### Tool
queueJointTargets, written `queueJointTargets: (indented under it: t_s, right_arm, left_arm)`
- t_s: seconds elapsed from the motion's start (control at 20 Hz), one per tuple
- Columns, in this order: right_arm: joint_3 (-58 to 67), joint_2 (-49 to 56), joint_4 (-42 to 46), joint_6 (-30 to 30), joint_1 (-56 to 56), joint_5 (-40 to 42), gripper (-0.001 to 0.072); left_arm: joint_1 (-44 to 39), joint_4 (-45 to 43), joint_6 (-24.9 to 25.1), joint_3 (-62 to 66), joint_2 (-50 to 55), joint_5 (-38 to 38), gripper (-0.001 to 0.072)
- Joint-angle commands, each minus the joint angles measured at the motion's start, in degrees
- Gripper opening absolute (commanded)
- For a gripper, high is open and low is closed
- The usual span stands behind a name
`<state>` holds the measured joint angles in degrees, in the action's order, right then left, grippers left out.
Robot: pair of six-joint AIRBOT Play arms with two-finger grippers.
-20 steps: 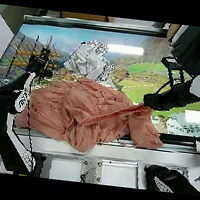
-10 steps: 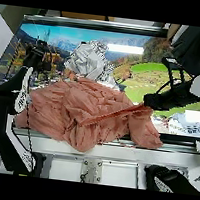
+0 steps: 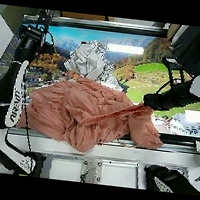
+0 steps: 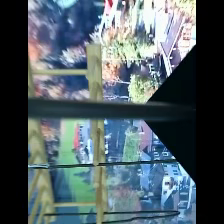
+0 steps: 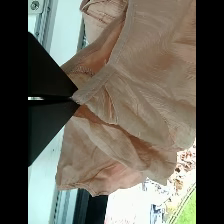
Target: Fold the clothes and pants, and hang the long-sleeved shirts on hangers.
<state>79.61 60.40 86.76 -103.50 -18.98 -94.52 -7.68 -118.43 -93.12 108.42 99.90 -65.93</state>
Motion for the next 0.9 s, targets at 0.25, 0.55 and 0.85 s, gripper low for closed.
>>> queueJointTargets:
  t_s: [0.25, 0.55, 0.85]
  right_arm:
    - [0.0, 0.0, 0.0, 0.0, 0.0, 0.0, 0.0007]
    - [0.0, 0.0, 0.0, 0.0, 0.0, 0.0, 0.0007]
    - [0.0, 0.0, 0.0, 0.0, 0.0, 0.0, 0.0007]
  left_arm:
    - [-3.8, 41.7, 47.8, 0.1, -11.9, -25.8, 0.001]
    - [-0.5, 52.3, 51.8, 0.1, -14.5, -36.3, 0.001]
    - [4.1, 54.6, 67.8, -11.3, -19.9, -37.6, 0.0009]
